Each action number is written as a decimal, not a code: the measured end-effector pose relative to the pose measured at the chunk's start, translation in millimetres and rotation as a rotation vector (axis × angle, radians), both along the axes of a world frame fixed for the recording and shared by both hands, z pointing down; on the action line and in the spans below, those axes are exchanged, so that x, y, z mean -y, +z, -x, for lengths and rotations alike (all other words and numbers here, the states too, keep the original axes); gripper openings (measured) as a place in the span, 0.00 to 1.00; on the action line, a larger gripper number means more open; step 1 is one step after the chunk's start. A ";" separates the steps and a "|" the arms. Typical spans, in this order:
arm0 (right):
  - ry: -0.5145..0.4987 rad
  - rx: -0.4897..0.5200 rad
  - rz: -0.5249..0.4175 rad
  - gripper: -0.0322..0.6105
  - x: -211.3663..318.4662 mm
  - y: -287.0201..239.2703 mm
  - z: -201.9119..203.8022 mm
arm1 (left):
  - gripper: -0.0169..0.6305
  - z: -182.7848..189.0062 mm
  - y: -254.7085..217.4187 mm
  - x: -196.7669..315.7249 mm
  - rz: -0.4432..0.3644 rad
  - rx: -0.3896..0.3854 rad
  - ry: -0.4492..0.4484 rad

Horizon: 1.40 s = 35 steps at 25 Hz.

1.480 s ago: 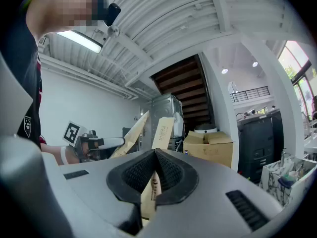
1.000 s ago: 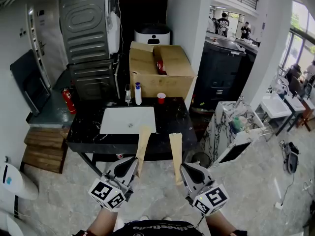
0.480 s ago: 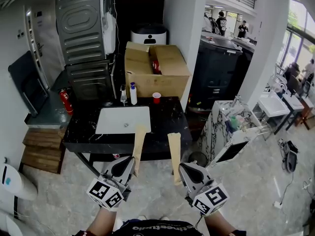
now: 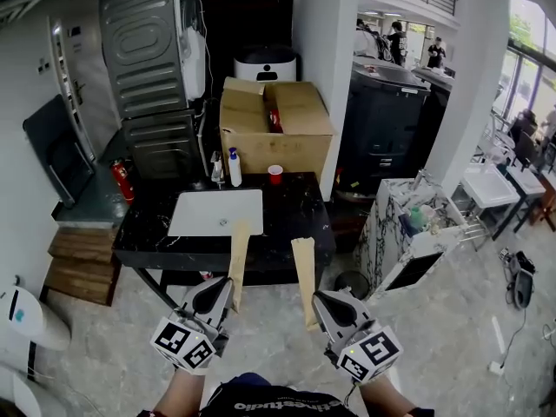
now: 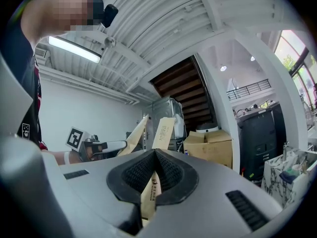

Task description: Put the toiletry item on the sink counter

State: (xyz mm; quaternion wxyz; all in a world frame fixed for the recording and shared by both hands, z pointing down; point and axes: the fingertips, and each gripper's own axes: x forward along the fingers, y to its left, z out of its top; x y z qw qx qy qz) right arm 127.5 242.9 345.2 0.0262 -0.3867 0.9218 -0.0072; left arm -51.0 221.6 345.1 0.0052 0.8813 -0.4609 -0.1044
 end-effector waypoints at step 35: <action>0.061 -0.016 0.005 0.11 357.5 -12.8 114.4 | 0.05 116.9 0.2 358.3 -0.015 -0.055 0.031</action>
